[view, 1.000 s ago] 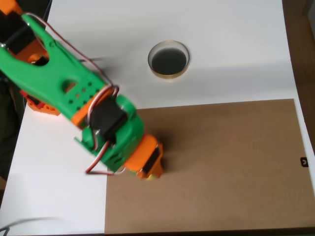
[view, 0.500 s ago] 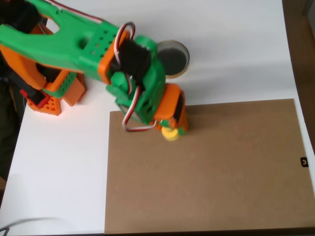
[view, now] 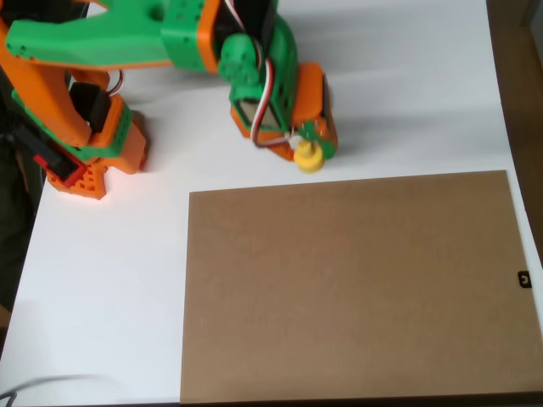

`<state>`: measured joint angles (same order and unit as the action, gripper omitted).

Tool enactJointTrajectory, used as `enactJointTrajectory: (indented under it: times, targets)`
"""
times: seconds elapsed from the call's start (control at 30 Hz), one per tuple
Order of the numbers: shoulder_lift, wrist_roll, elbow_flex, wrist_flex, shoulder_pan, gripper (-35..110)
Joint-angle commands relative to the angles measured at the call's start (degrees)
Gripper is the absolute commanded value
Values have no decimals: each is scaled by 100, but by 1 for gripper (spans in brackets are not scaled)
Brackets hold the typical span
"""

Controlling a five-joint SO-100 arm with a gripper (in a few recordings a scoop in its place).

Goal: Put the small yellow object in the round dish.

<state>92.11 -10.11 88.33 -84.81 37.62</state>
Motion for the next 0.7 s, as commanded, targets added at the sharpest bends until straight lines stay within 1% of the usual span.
enactJointTrajectory:
  times: [0.0, 0.3, 0.43, 0.67]
  targets:
    - [536, -70, -264, -158, 369, 0]
    - [721, 79, 378, 26, 1468, 0]
    - [967, 53, 896, 272, 1854, 0]
    - [1248, 53, 1582, 721, 2162, 0]
